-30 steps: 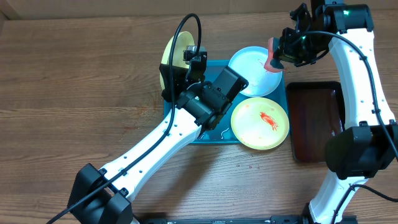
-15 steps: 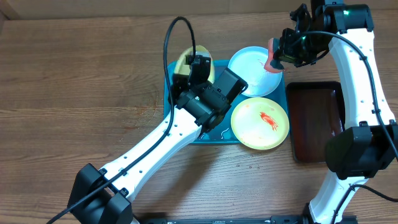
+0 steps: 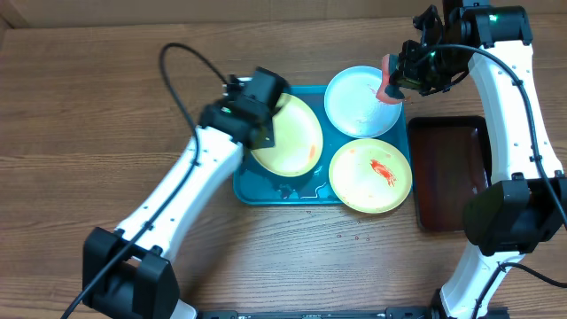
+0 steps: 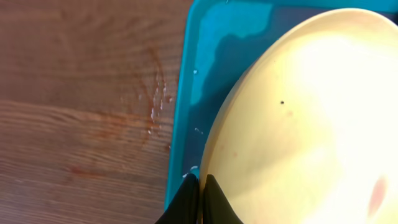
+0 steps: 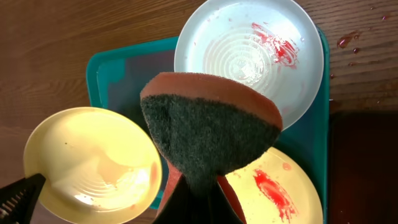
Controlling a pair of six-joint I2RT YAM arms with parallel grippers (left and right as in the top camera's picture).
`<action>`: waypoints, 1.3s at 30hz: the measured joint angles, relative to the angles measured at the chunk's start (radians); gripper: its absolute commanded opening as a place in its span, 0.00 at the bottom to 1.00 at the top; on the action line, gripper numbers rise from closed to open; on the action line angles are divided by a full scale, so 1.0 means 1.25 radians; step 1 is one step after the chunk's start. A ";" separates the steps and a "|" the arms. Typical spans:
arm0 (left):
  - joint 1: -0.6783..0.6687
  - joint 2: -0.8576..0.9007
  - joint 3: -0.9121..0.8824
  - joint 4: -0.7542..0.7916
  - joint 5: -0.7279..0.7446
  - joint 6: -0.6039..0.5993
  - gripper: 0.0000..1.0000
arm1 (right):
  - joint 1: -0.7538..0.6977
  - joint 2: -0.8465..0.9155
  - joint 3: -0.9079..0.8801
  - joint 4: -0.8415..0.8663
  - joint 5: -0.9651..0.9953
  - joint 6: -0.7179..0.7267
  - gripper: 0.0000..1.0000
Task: Clean dirty plates on tray and stack at the side
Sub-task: 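Place the yellow plate on the table left of the teal tray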
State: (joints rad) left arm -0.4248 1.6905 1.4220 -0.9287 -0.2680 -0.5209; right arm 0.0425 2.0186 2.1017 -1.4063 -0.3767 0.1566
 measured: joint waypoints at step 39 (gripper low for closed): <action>0.493 0.000 -0.279 0.175 0.252 0.149 0.04 | 0.000 0.000 0.000 -0.036 0.032 -0.019 0.04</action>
State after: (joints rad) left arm 0.1917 1.6905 1.0729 -0.7094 0.0475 -0.3351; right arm 0.0425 2.0186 2.1017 -1.4513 -0.3363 0.1333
